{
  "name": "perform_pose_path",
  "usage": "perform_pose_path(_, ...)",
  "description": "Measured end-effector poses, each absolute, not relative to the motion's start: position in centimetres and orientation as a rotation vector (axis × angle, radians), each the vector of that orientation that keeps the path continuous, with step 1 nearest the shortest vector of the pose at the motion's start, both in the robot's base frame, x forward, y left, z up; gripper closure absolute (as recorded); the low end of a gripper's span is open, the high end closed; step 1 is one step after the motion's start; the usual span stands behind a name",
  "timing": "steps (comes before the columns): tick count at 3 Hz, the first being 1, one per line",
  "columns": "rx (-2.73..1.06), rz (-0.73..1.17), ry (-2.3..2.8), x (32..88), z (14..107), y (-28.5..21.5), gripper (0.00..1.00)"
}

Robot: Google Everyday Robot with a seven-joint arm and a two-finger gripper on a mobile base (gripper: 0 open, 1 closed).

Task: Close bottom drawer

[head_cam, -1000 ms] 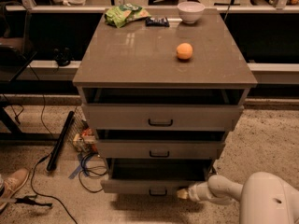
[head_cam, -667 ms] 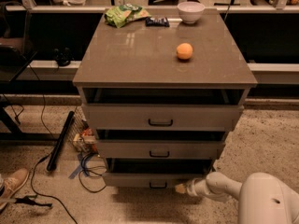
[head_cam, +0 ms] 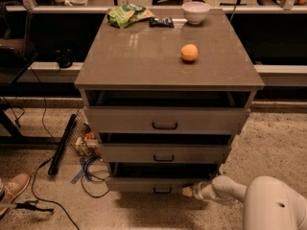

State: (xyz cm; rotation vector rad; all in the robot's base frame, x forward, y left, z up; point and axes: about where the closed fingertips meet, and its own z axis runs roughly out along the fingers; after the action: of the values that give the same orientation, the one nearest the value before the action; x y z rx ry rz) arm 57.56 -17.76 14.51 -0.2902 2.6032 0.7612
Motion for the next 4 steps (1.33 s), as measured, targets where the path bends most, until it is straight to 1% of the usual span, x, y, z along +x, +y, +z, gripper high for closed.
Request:
perform_pose_path(1,-0.265,0.682,2.584,59.4,14.9,-19.5,1.00)
perform_pose_path(2,-0.250,0.649,2.567,60.5,15.2,-20.4,1.00)
perform_pose_path(4,-0.237,0.640,2.558,61.2,15.2,-20.9,1.00)
